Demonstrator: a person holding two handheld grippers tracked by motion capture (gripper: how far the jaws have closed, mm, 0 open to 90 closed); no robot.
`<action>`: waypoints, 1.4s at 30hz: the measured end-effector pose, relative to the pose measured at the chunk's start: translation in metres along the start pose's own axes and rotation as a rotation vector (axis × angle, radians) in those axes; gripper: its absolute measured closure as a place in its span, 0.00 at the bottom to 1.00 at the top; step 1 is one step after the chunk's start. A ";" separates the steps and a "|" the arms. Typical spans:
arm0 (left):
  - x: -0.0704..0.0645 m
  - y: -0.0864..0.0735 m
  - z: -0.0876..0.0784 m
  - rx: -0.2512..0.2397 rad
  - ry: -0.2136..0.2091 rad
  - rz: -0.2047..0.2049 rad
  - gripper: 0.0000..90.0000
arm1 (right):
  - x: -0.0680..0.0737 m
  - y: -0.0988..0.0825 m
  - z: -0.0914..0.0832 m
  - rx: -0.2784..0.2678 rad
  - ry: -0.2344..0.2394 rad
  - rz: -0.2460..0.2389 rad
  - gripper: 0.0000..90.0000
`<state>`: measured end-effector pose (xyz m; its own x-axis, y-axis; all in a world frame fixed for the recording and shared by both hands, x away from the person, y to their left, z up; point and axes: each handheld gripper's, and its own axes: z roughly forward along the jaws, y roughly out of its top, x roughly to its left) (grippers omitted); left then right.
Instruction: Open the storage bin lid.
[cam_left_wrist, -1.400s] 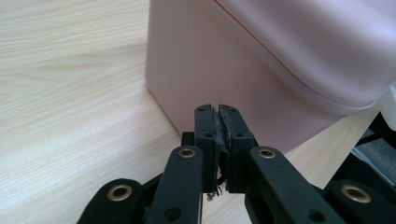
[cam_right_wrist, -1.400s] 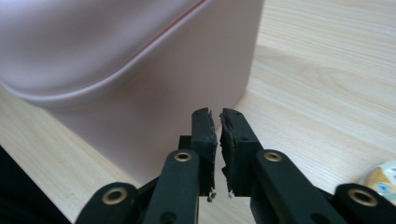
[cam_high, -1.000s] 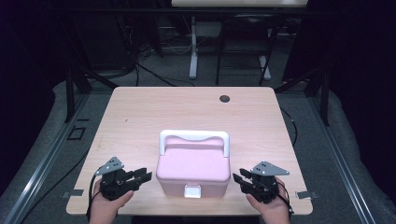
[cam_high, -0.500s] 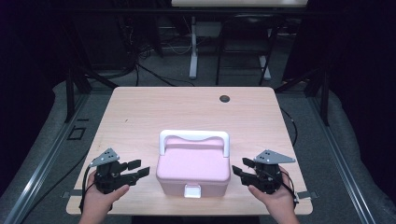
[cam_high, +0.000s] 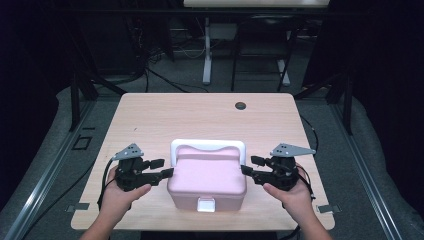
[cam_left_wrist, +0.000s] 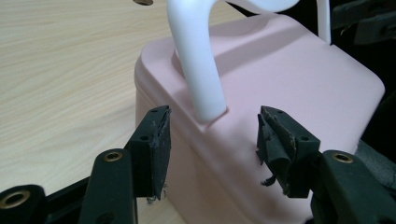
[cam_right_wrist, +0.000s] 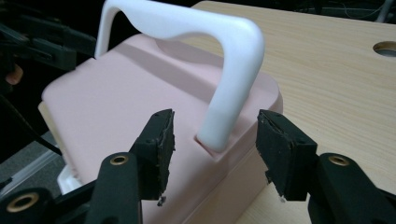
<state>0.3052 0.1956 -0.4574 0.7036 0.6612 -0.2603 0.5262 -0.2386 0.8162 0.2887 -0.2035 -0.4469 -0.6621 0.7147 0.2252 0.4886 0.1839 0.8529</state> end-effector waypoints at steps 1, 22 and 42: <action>0.000 0.001 0.002 0.000 -0.002 -0.003 0.50 | -0.001 0.000 0.005 0.010 -0.006 -0.006 0.52; 0.000 0.017 0.019 -0.021 0.016 0.050 0.78 | 0.004 0.005 0.025 0.003 -0.048 -0.099 0.77; -0.013 0.016 0.009 -0.033 0.033 0.076 0.82 | 0.009 0.008 0.016 0.019 -0.011 -0.078 0.82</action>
<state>0.3087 0.1765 -0.4455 0.7247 0.6651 -0.1800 0.4553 -0.2661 0.8497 0.2956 -0.1855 -0.4459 -0.6923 0.7052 0.1531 0.4463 0.2517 0.8588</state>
